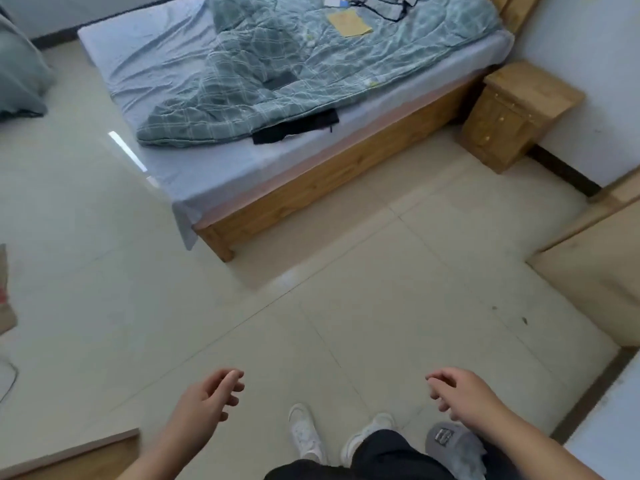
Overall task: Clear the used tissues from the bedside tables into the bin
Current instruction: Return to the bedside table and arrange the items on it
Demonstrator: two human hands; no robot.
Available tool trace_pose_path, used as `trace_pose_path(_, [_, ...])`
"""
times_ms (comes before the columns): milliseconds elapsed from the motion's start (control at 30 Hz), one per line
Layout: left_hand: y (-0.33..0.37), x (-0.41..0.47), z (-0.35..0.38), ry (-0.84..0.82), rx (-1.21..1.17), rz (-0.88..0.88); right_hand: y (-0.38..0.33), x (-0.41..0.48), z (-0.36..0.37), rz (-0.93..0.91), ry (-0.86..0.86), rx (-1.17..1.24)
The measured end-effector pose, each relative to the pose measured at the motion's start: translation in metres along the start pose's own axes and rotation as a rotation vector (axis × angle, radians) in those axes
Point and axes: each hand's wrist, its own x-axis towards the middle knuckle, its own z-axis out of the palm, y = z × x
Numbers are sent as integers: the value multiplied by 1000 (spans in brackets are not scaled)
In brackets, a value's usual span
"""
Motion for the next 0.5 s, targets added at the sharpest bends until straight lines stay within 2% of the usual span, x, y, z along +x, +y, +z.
trace_pose_path(233, [-59, -4, -49, 142, -158, -118, -72, 23, 43, -34, -117, -143])
trace_pose_path(500, [-69, -3, -69, 316, -343, -229, -147, 91, 77, -44, -251, -300])
